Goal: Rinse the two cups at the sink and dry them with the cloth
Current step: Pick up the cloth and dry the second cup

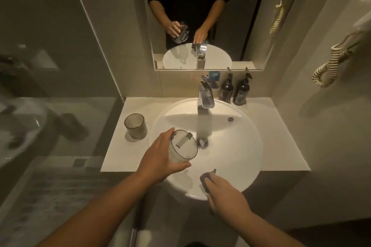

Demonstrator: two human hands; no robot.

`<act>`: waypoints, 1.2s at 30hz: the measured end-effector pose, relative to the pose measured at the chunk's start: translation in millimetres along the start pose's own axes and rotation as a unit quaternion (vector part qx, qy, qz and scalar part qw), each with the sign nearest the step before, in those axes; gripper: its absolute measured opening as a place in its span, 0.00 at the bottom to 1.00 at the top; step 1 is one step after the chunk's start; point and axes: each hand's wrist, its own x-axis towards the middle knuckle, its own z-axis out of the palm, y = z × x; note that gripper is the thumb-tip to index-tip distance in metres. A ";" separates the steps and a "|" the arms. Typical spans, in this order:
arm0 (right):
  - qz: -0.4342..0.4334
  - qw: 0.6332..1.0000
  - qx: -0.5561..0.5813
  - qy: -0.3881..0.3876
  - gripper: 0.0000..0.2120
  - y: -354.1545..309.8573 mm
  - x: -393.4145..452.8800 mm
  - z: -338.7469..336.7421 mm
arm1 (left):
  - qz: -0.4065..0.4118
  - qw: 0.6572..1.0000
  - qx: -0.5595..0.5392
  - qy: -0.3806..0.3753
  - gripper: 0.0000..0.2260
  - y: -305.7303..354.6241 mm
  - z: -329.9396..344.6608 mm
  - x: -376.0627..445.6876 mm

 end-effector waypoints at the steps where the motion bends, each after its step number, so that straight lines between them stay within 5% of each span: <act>1: -0.005 1.000 -0.015 0.015 0.21 -0.4 2.3 6.3 | 0.007 1.000 0.001 -0.002 0.50 -2.8 1.2 -2.7; 3: -0.008 0.998 -0.053 0.033 0.22 -0.6 7.8 16.0 | 0.010 1.000 -0.012 -0.001 0.50 -10.4 2.1 -8.5; 8: 0.049 0.998 -0.047 0.015 0.46 -1.5 12.4 23.3 | -0.006 0.998 -0.053 0.014 0.50 -30.3 -1.5 -26.3; 10: 0.078 0.997 -0.013 0.013 0.49 -5.4 11.7 11.8 | -0.018 0.996 -0.083 0.016 0.49 -40.5 -4.3 -33.7; 14: 0.024 0.987 0.139 0.077 0.40 -29.1 23.2 -30.3 | -0.030 0.987 -0.156 0.008 0.43 -60.1 -13.1 -44.3; 19: -0.099 0.956 0.275 -0.033 0.37 -65.1 70.9 -69.0 | -0.023 0.981 -0.191 -0.008 0.42 -75.2 -30.5 -53.8; 26: -0.172 0.935 0.296 -0.092 0.09 -90.7 110.6 -90.1 | -0.010 0.986 -0.167 0.009 0.38 -101.5 -72.2 -56.8; 30: -0.156 0.923 0.351 -0.032 0.02 -107.3 124.8 -91.0 | -0.007 0.991 -0.131 0.022 0.37 -112.1 -92.0 -42.5; 36: -0.116 0.894 0.426 0.083 0.04 -118.7 169.5 -112.0 | -0.035 0.987 -0.129 0.088 0.28 -111.8 -113.5 17.4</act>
